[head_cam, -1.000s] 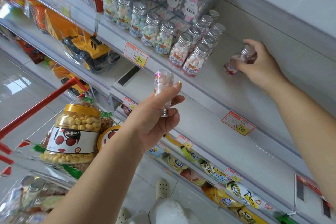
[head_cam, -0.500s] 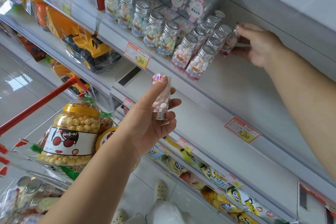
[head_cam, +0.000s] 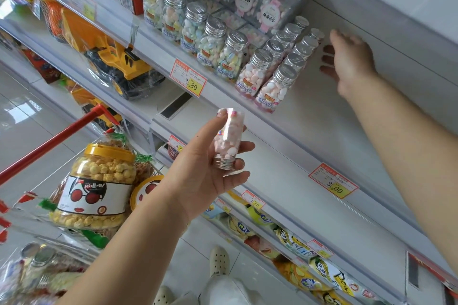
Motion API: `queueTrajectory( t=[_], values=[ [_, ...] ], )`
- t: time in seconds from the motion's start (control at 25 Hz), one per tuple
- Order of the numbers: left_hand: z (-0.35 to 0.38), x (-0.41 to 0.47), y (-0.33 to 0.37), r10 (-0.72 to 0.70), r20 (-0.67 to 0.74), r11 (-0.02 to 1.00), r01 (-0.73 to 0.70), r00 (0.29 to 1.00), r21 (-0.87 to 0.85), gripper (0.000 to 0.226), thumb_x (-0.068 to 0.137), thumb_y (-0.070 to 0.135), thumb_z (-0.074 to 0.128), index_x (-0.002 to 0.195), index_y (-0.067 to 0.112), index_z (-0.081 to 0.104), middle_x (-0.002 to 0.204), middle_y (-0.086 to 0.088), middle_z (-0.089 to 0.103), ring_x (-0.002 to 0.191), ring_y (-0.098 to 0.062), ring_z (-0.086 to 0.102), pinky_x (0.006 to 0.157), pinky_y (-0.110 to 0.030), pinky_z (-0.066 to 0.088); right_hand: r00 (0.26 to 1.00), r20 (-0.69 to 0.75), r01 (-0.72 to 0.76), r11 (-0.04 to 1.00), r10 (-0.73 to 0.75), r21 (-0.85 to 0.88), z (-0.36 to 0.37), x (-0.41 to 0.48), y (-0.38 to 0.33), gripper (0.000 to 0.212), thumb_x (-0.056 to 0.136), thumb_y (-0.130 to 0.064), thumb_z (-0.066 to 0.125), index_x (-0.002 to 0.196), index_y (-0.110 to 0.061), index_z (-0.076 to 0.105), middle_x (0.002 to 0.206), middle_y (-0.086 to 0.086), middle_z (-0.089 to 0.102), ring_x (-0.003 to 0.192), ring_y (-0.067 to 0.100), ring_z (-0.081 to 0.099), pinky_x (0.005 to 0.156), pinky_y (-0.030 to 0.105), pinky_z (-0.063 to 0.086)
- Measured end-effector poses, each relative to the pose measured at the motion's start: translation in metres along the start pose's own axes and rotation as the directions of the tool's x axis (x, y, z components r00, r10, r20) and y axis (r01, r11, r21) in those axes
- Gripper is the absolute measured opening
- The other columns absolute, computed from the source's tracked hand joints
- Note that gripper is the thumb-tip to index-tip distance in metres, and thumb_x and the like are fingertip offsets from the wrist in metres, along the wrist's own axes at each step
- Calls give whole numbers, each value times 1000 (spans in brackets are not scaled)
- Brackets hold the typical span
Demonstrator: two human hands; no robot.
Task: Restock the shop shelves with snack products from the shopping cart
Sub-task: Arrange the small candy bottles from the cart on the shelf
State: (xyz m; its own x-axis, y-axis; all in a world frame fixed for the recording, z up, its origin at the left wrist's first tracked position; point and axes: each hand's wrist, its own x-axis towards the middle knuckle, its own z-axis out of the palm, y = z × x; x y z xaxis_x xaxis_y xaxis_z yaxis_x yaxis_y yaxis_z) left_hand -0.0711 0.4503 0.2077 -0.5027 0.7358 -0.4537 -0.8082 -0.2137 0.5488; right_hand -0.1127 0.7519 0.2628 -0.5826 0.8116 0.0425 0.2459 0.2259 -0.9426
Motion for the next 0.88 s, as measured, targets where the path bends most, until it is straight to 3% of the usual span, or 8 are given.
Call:
queueTrajectory(
  t=[0.08, 0.12, 0.28, 0.36, 0.48, 0.56, 0.72, 0.88],
  values=[
    [4, 0, -1, -19, 47, 999, 20, 999, -38, 53, 91, 46, 52, 127, 9, 62, 96, -11, 71, 69, -18, 60, 65, -34, 61, 930, -174, 298, 941, -323, -159, -10, -42, 4, 21, 83, -41, 48, 87, -23, 58, 86, -1, 60, 80, 16, 56, 76, 38, 51],
    [6, 0, -1, -14, 55, 999, 17, 998, -50, 47, 97, 43, 47, 128, 10, 60, 103, -11, 73, 78, -21, 65, 76, -38, 62, 880, -125, 432, 881, -459, -195, -14, -74, 8, 13, 87, -37, 48, 92, -29, 57, 90, -1, 62, 82, 15, 58, 78, 38, 51],
    [14, 0, -2, 31, 32, 998, -29, 999, -49, 43, 106, 40, 35, 129, 13, 60, 123, -4, 69, 121, -23, 63, 110, -49, 42, 645, 545, 725, 654, -536, -214, -17, -191, 25, 40, 89, -40, 60, 124, -21, 56, 120, 0, 54, 111, 10, 52, 94, 21, 42],
    [18, -1, -6, 34, 50, 999, -32, 998, -33, 47, 107, 40, 34, 137, 12, 56, 119, -5, 61, 119, -23, 60, 108, -46, 39, 582, 656, 774, 575, -480, -267, -12, -208, 33, 60, 82, -47, 63, 136, -23, 49, 134, -6, 47, 119, 12, 45, 98, 19, 38],
    [18, -4, -12, 5, 88, 1000, -3, 996, -23, 46, 107, 39, 33, 132, 9, 57, 109, -6, 64, 107, -20, 63, 99, -41, 40, 605, 567, 785, 537, -559, -307, -13, -210, 31, 52, 84, -39, 64, 131, -19, 56, 126, -6, 56, 112, 12, 52, 94, 21, 43],
    [17, -6, -12, -5, 113, 1000, 6, 994, -1, 37, 106, 36, 37, 124, 11, 58, 110, -7, 71, 108, -22, 68, 102, -41, 48, 671, 488, 722, 643, -558, -256, -21, -212, 29, 39, 87, -30, 66, 125, -23, 61, 117, -8, 64, 107, 8, 59, 93, 19, 46],
    [16, -4, -13, 79, 89, 996, -74, 993, -53, 39, 95, 20, 58, 131, 4, 58, 114, -15, 71, 94, -23, 70, 80, -29, 61, 845, 429, 351, 936, -319, 4, -39, -205, 20, 33, 90, -14, 64, 117, -32, 61, 106, -5, 71, 96, 14, 68, 84, 27, 54],
    [26, 1, -18, 127, 88, 985, -115, 988, -128, 40, 85, 2, 63, 125, 6, 61, 115, -23, 70, 97, -28, 70, 83, -30, 61, 934, 330, 67, 973, -139, 220, -37, -201, 13, 29, 85, -20, 63, 114, -22, 63, 92, 3, 72, 84, 20, 70, 75, 33, 56]
  ],
)
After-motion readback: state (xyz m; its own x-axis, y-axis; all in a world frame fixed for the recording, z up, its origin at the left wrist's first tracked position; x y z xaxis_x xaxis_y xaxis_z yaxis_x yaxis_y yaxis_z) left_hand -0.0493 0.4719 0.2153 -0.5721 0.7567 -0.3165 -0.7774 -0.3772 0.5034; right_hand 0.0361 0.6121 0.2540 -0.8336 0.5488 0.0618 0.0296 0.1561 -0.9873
